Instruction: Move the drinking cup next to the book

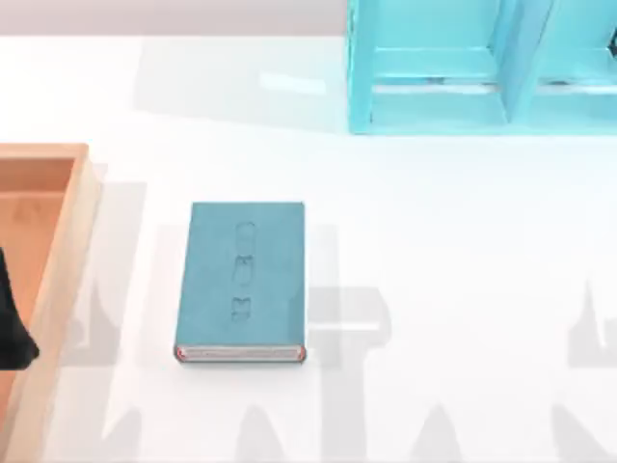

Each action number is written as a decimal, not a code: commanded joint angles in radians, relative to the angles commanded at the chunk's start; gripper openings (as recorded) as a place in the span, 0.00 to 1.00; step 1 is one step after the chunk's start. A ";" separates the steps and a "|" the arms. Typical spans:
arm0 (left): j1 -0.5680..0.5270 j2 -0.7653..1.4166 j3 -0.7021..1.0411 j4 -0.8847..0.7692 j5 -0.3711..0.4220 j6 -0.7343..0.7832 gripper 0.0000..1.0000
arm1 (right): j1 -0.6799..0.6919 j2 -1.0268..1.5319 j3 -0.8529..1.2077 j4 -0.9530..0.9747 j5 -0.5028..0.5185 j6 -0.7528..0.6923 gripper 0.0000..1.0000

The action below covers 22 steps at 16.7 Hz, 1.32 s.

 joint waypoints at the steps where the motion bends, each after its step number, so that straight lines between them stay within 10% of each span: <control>1: 0.000 0.000 0.000 0.000 0.000 0.000 1.00 | 0.000 0.000 0.000 0.000 0.000 0.000 1.00; 8: 0.000 0.000 0.000 0.000 0.000 0.000 1.00 | -0.030 0.196 0.104 -0.160 -0.006 -0.204 1.00; 22: 0.000 0.000 0.000 0.000 0.000 0.000 1.00 | -0.268 1.361 0.811 -1.055 -0.057 -1.299 1.00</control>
